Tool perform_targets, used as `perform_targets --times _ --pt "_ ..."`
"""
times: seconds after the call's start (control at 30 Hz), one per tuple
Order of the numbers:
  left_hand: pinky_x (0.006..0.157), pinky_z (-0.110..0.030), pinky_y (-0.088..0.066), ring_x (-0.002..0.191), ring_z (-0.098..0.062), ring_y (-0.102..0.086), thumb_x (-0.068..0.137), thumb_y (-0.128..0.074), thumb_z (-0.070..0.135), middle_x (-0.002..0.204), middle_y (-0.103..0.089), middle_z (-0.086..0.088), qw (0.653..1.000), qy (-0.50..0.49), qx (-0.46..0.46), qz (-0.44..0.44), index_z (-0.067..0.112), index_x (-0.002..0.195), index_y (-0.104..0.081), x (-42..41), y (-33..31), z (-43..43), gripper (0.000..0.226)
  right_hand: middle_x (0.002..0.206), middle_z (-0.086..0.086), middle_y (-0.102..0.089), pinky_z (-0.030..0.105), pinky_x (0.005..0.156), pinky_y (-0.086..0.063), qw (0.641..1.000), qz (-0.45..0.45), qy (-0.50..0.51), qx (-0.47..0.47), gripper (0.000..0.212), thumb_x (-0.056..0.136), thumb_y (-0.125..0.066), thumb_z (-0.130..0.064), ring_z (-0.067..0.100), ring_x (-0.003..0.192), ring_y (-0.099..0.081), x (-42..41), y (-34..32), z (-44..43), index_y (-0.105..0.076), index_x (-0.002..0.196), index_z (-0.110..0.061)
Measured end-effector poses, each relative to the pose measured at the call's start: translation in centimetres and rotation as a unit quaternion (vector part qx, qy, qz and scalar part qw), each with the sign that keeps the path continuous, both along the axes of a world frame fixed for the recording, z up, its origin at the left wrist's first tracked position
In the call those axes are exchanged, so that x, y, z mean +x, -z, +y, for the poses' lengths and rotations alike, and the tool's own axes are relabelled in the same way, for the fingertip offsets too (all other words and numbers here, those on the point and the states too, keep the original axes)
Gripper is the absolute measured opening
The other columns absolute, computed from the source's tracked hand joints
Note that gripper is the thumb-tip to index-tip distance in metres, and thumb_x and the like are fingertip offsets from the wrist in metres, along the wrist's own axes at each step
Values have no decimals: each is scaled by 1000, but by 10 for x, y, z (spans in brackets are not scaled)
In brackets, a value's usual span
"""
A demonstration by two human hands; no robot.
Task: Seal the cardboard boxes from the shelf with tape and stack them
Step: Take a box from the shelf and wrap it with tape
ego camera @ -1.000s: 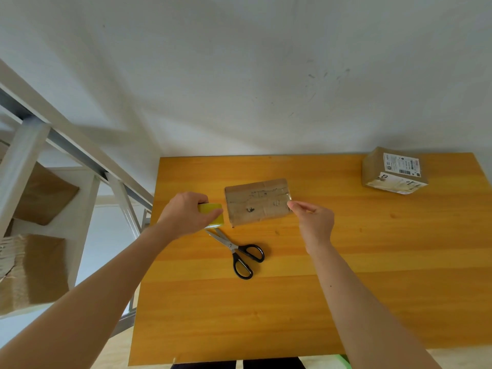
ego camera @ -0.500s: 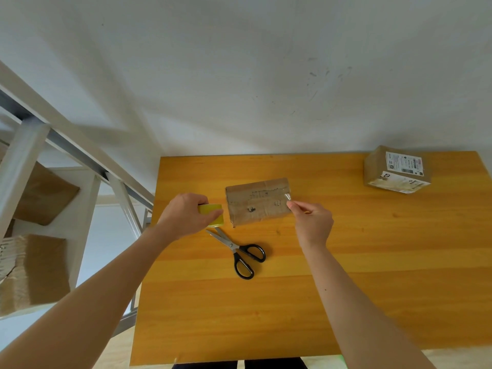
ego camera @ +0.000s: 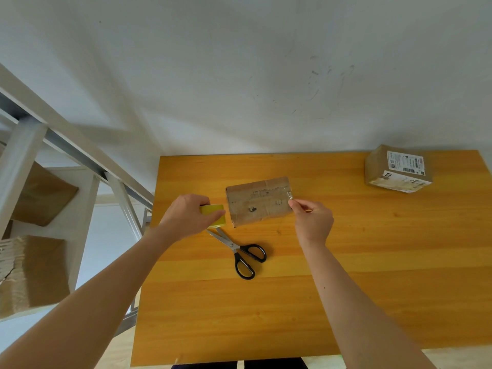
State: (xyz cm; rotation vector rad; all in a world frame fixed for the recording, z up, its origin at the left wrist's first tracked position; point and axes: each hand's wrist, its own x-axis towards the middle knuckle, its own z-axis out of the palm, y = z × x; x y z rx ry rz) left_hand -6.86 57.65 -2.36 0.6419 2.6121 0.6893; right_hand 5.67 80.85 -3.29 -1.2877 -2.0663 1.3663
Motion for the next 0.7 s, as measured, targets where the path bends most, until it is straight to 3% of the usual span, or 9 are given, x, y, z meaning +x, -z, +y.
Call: perform_targets --times 0.17,0.23,0.37,0.43,0.47,0.53,0.6,0.67,0.7 --pt "45 -24 -26 46 -12 -37 80 -64 56 49 -40 4 1000 1 -11 -6 19 56 -48 0 1 1 46 88 0 -70 23 68 -44 1000 -18 3 3 10 85 -75 -21 17 85 -65 -4 0 0 -75 91 -13" --pt "48 -23 -34 56 -13 -47 79 -63 58 58 -48 6 999 5 -34 -15 22 64 -50 0 2 2 41 86 -4 -64 22 66 -42 999 -30 29 -30 17 80 -79 -24 18 88 -63 -6 -1 4 -69 91 -16" --pt "73 -30 -50 96 -14 -57 78 -64 60 104 -61 5 997 16 -46 -53 32 110 -54 -3 -1 3 44 102 2 -63 26 71 -44 962 -27 86 -259 37 77 -82 -21 16 88 -56 -8 -2 16 -63 108 -12" --pt "78 -30 -48 106 -16 -57 81 -64 56 118 -60 8 996 27 -23 -77 36 120 -53 -4 -3 4 45 102 6 -60 26 69 -44 926 -11 110 -360 43 85 -75 -20 14 79 -52 -11 -5 16 -58 123 -6" --pt "78 -30 -47 108 -16 -57 82 -64 54 120 -59 10 995 30 -11 -90 37 118 -55 -4 -3 4 41 100 5 -58 29 70 -45 928 -14 120 -352 41 91 -68 -23 16 80 -52 -13 -6 13 -56 126 -5" --pt "77 -29 -45 105 -13 -55 83 -64 51 115 -59 14 993 28 12 -110 40 108 -59 -4 -2 4 28 101 3 -56 34 78 -45 977 -42 97 -187 31 98 -55 -27 22 90 -54 -15 -10 0 -56 120 -6" --pt "80 -31 -48 102 -10 -53 83 -64 50 109 -60 14 993 24 17 -115 40 102 -61 -5 -1 4 22 111 7 -58 35 88 -45 996 -34 -11 78 31 100 -47 -28 26 105 -56 -11 -12 -18 -57 118 -5" --pt "84 -32 -50 99 -9 -53 82 -64 50 104 -61 15 993 26 15 -114 39 100 -63 -5 0 4 21 140 10 -48 38 109 -35 946 -44 -208 245 49 103 -37 -39 26 132 -43 -9 -12 -35 -46 138 -6" --pt "85 -32 -50 98 -9 -53 82 -65 50 102 -60 16 993 28 17 -114 38 100 -63 -5 0 4 21 156 8 -30 39 118 -21 900 -71 -318 290 61 103 -27 -47 23 145 -25 -11 -8 -41 -31 149 -9"
